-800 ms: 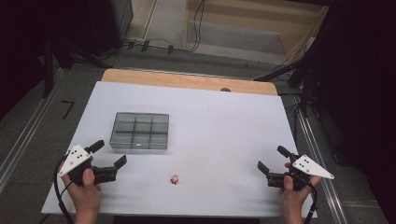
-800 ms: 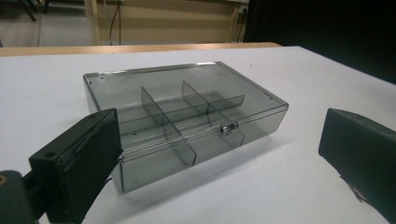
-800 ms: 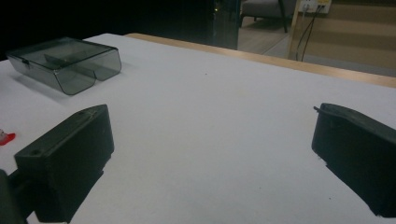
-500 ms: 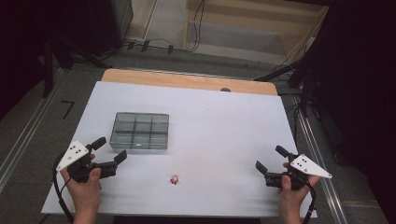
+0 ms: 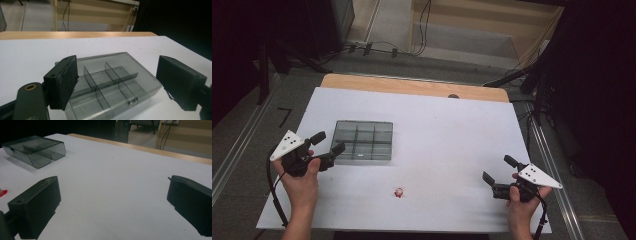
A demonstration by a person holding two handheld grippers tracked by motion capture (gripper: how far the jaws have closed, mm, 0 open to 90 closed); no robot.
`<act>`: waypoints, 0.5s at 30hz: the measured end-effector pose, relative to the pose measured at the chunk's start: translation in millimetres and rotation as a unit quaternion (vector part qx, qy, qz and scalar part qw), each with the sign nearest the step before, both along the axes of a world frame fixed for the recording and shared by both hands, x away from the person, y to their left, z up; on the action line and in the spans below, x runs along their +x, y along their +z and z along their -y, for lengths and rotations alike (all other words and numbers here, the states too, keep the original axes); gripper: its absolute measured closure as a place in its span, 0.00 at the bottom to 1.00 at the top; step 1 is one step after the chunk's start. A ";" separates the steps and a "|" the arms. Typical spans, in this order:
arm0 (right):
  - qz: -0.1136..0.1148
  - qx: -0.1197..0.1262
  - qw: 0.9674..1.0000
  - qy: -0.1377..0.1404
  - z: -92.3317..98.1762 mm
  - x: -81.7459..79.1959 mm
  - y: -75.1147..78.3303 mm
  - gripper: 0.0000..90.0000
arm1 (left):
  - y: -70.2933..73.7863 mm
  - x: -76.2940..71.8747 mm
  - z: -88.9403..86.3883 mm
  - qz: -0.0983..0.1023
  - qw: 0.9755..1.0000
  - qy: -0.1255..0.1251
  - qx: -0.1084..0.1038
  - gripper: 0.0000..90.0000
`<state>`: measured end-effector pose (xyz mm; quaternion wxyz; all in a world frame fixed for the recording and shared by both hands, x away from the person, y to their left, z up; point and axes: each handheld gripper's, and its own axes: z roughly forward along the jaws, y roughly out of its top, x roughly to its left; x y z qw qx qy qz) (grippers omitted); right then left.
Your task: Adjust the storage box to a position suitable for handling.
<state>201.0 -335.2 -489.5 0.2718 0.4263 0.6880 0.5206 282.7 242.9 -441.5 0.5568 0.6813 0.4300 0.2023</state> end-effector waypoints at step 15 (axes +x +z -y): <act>-0.011 -0.004 1.000 0.009 -3.7 4.4 -2.6 0.00 | -4.0 48.9 -12.9 -0.023 0.999 0.031 0.007 0.52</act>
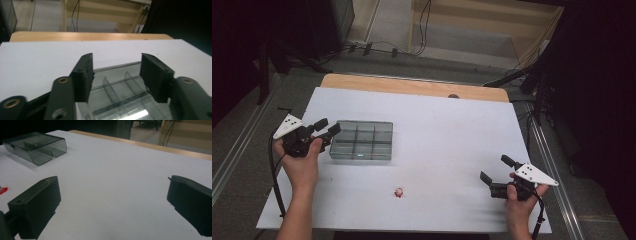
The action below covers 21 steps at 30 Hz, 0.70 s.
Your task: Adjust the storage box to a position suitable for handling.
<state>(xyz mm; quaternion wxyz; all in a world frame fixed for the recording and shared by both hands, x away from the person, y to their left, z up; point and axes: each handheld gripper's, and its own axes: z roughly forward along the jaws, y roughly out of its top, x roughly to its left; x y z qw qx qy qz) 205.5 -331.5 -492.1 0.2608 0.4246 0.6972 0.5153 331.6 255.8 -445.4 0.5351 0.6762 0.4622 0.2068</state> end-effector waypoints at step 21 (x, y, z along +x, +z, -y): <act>-0.020 0.018 1.000 0.006 2.1 3.7 -4.7 0.00 | -47.8 28.9 -32.5 -0.147 0.989 -0.003 0.018 0.99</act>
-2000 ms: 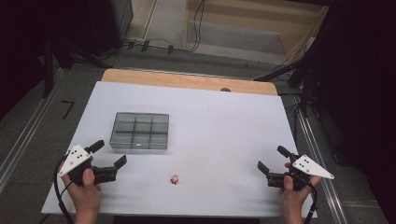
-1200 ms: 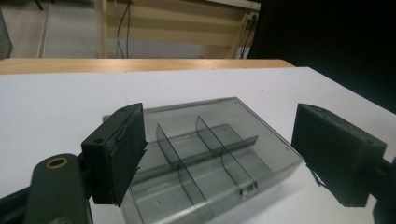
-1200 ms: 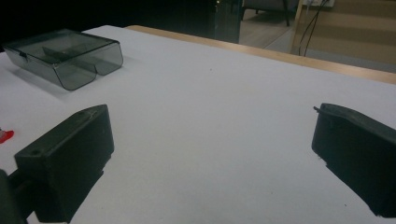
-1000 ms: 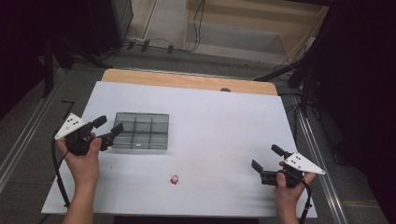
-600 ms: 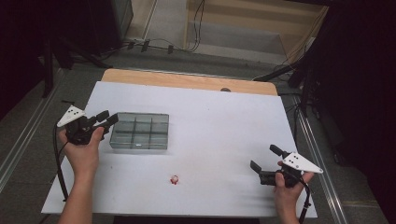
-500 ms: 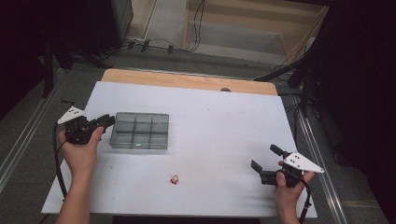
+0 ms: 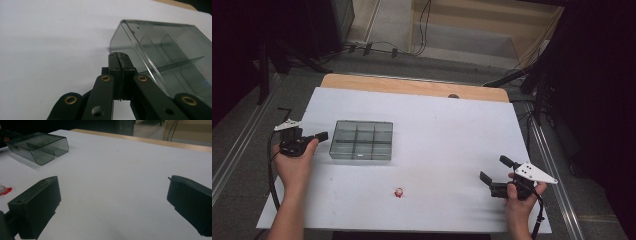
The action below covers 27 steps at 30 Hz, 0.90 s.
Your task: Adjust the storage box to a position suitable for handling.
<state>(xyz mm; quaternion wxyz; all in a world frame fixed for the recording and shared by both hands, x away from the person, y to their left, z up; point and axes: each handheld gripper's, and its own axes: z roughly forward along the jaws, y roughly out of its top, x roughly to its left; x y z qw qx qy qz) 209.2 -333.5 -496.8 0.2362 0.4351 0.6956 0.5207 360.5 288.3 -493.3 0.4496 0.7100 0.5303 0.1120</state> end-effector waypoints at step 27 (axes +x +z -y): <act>-0.010 -0.007 1.000 0.027 -10.7 2.5 -3.1 0.00 | -1.9 3.8 15.0 -0.005 1.000 -0.008 0.016 1.00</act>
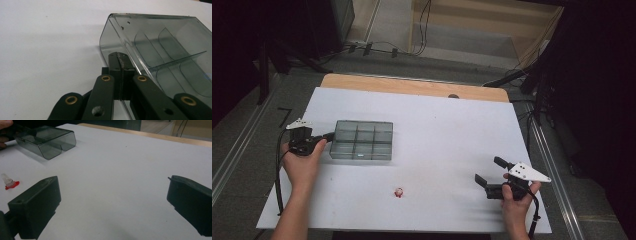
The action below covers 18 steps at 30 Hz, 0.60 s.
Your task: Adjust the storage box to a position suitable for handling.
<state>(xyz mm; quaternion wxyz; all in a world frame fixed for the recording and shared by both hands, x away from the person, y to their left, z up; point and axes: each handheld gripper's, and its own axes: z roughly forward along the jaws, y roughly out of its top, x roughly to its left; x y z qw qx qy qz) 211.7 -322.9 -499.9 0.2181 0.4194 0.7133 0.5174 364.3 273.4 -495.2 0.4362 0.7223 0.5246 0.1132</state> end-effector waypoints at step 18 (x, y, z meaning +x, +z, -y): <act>-0.002 -0.007 1.000 0.008 -4.7 -0.9 0.1 0.00 | -2.9 0.8 26.7 0.003 0.999 -0.032 0.006 1.00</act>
